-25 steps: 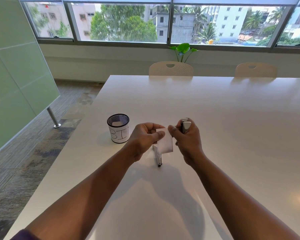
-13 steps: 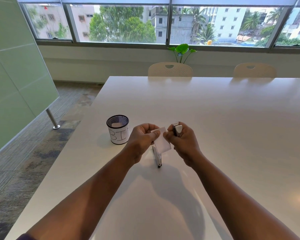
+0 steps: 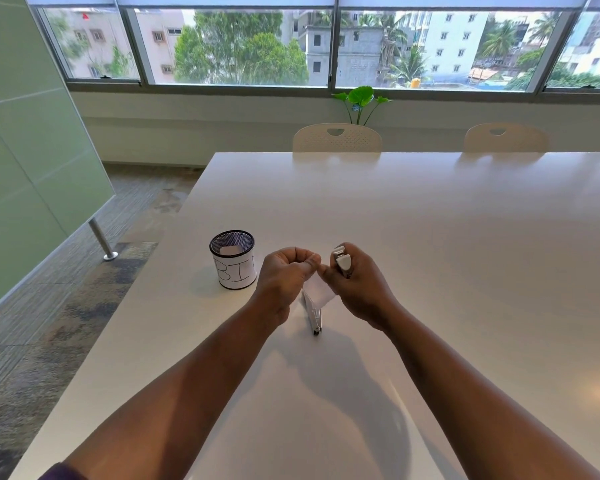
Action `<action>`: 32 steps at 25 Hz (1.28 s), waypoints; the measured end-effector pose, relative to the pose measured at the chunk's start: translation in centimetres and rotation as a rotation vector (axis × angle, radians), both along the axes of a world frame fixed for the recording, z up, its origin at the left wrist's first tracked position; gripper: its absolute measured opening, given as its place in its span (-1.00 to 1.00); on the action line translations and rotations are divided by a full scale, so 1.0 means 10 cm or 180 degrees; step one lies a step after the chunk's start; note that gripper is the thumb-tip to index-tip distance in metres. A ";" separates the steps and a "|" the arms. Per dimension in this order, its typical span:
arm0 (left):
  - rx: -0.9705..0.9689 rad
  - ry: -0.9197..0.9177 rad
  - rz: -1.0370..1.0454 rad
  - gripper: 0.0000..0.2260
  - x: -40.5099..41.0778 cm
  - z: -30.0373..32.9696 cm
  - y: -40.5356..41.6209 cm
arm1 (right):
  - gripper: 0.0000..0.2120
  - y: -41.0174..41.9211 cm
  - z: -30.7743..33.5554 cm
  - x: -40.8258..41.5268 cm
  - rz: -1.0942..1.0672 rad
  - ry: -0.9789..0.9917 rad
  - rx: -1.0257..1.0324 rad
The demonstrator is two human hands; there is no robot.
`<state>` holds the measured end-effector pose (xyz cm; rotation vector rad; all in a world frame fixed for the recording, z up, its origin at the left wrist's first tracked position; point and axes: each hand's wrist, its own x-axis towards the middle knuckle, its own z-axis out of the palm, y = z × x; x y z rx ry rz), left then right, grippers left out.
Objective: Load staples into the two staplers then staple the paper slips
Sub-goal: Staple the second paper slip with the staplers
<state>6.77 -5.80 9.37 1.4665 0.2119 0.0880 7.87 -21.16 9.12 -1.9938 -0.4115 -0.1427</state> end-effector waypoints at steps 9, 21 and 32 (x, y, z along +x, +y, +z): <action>-0.0117 0.0237 0.0171 -0.89 0.07 0.00 0.09 | -0.76 -0.01 0.00 -0.01 0.0243 0.0202 -0.0091; 0.0394 -0.0271 -0.0244 -0.88 0.07 -0.02 0.22 | -0.73 -0.10 -0.01 0.05 -0.0110 0.0008 -0.0227; 0.0126 -0.0301 -0.0160 -0.68 0.05 -0.08 0.41 | -0.72 -0.11 -0.09 0.06 0.0084 0.1447 0.1633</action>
